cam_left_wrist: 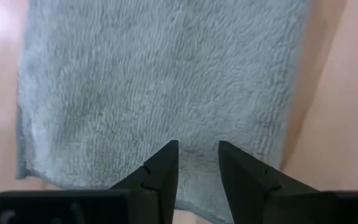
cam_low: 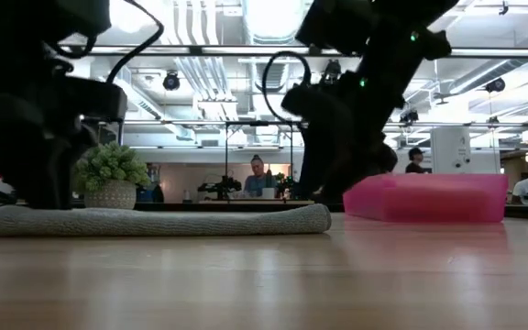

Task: Fold microfiber towels
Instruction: Fold the gray microfiber cloth

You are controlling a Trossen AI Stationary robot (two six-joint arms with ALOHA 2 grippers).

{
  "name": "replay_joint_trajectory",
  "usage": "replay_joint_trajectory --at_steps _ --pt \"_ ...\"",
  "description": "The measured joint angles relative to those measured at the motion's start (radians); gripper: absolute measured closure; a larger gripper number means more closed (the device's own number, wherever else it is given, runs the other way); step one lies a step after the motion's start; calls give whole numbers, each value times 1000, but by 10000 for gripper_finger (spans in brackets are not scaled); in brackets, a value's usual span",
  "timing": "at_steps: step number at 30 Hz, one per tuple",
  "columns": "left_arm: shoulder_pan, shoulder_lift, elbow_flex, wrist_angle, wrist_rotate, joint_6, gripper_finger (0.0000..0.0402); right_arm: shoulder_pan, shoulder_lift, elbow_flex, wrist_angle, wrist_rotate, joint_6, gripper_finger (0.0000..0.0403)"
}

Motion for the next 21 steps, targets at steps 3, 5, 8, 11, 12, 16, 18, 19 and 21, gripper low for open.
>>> replay_joint_trajectory --at_steps 3,5,8,11,12,16,18,19,21 --pt "-4 0 -27 17 11 -4 301 -9 15 0 1 7 26 158" --pt "-5 0 -36 16 23 -6 301 -17 15 0 2 10 35 143" --pt "-5 0 -39 17 26 -6 301 -28 15 0 1 18 51 125" --pt "-5 0 -42 25 26 -5 301 -30 15 0 7 18 64 115" --pt "-5 0 -45 34 26 -6 301 -30 18 1 12 18 65 112" --pt "-5 0 -52 64 25 -3 301 -30 43 2 13 17 83 108" --pt "-5 0 -56 68 25 -3 301 -30 61 2 25 6 87 108" --pt "-6 0 -58 69 25 -3 301 -30 69 2 39 1 87 108" --pt "-6 -2 -62 73 24 -4 301 -30 82 2 72 -1 87 108"
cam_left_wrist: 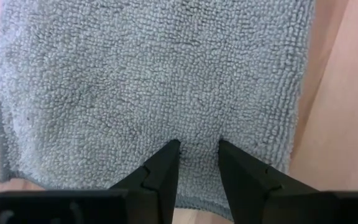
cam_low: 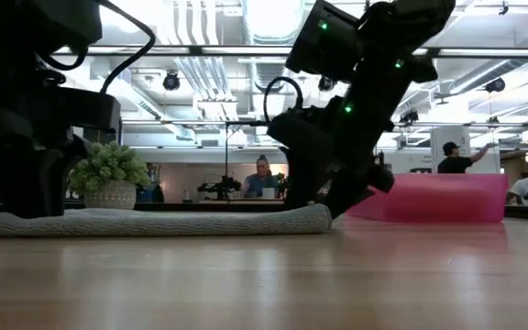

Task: Fold microfiber towels
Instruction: Fold the gray microfiber cloth

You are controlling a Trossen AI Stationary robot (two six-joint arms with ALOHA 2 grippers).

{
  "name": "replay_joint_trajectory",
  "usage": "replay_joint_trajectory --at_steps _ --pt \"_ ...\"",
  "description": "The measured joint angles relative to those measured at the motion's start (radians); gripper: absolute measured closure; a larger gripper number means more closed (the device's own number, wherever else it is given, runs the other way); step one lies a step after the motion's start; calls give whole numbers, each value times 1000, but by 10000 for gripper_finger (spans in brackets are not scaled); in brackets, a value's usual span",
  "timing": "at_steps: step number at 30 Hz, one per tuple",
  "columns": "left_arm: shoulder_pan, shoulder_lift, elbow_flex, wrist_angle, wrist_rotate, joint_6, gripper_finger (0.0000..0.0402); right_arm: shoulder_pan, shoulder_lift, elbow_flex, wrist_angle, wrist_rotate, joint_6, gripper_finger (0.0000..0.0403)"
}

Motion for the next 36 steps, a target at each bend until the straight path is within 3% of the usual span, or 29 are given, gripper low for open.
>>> replay_joint_trajectory --at_steps 9,13,17,25,36 --pt "0 0 -2 21 -1 1 301 -2 33 1 207 -71 -36 113" --pt "0 0 -3 22 -4 1 301 -3 36 1 247 -71 -40 140" --pt "0 1 -4 28 -9 2 301 -5 36 1 261 -71 -45 206" --pt "1 -20 11 20 -18 7 301 -5 27 1 263 -70 -135 381" --pt "1 -123 27 -95 -17 1 301 -5 -96 2 34 -26 -181 393"
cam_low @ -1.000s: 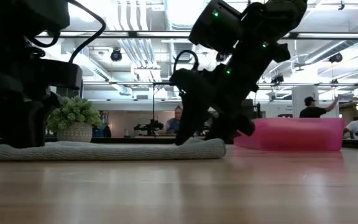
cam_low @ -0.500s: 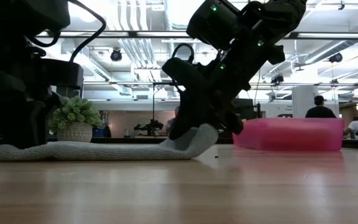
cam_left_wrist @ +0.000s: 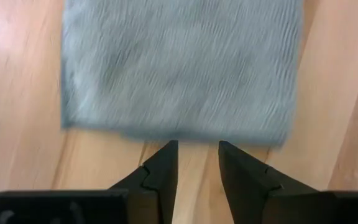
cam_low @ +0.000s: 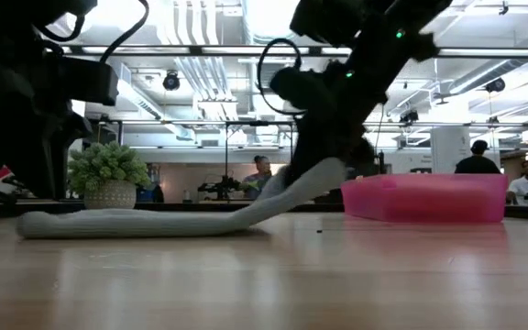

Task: Fold microfiber towels
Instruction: Fold the gray microfiber cloth

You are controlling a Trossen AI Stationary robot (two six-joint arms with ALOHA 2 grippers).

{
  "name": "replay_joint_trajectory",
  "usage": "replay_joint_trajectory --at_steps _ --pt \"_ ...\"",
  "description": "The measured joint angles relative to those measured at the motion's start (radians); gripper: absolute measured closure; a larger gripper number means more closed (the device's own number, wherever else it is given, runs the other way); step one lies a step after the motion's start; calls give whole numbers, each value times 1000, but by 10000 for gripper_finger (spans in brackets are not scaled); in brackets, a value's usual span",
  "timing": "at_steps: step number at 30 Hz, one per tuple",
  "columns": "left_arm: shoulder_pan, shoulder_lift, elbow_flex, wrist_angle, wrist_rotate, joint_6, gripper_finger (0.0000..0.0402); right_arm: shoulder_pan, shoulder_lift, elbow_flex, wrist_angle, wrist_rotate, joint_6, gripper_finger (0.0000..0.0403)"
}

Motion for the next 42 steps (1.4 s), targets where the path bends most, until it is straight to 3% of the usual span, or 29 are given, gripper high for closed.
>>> replay_joint_trajectory --at_steps 7,13,24,42 --pt "0 20 -2 3 -5 0 301 0 -97 0 -183 44 9 394" --pt "0 47 -2 41 -32 0 301 2 -127 5 -151 61 34 394" --pt "0 104 -9 104 -50 1 301 14 -4 33 174 -27 12 394" --pt "-1 177 -12 206 -91 9 301 13 234 273 181 -27 -61 394"
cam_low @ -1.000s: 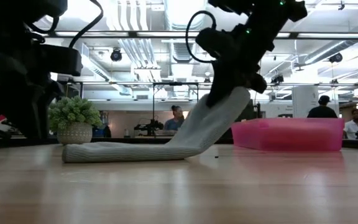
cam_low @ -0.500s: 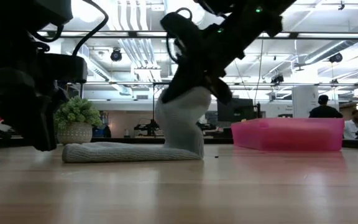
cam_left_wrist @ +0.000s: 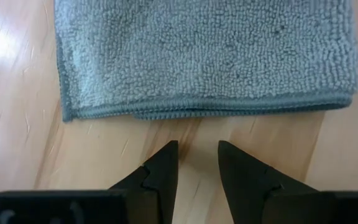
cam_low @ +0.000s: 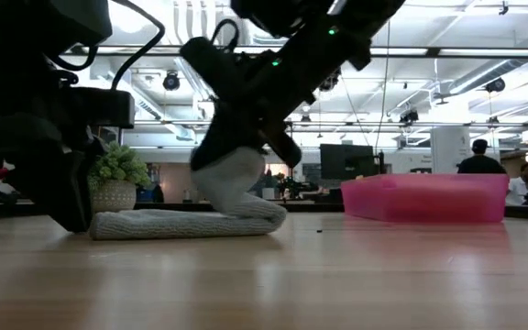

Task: Fold microfiber towels
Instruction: Fold the gray microfiber cloth

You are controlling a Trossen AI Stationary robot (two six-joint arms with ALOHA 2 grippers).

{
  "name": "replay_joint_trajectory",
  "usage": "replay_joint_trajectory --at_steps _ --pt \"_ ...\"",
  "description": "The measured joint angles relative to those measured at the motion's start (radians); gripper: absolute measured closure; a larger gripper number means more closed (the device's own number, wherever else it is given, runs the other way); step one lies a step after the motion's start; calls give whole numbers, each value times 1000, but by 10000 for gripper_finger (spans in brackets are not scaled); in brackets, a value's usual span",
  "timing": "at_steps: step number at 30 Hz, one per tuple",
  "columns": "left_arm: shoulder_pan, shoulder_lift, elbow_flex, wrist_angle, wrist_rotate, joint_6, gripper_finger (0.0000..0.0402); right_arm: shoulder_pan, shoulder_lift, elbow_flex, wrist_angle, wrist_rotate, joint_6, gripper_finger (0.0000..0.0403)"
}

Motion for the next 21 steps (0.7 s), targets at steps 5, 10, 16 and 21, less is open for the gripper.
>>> replay_joint_trajectory --at_steps 5,10,16,21 --pt "0 0 -2 11 -8 0 301 0 56 52 -9 -2 -9 394" --pt "0 0 -7 21 -13 0 301 0 89 81 -10 2 -20 394" --pt "0 0 -17 52 -22 0 301 0 89 83 -1 5 -28 368" --pt "1 0 -19 61 -22 2 301 0 89 82 8 6 -29 324"
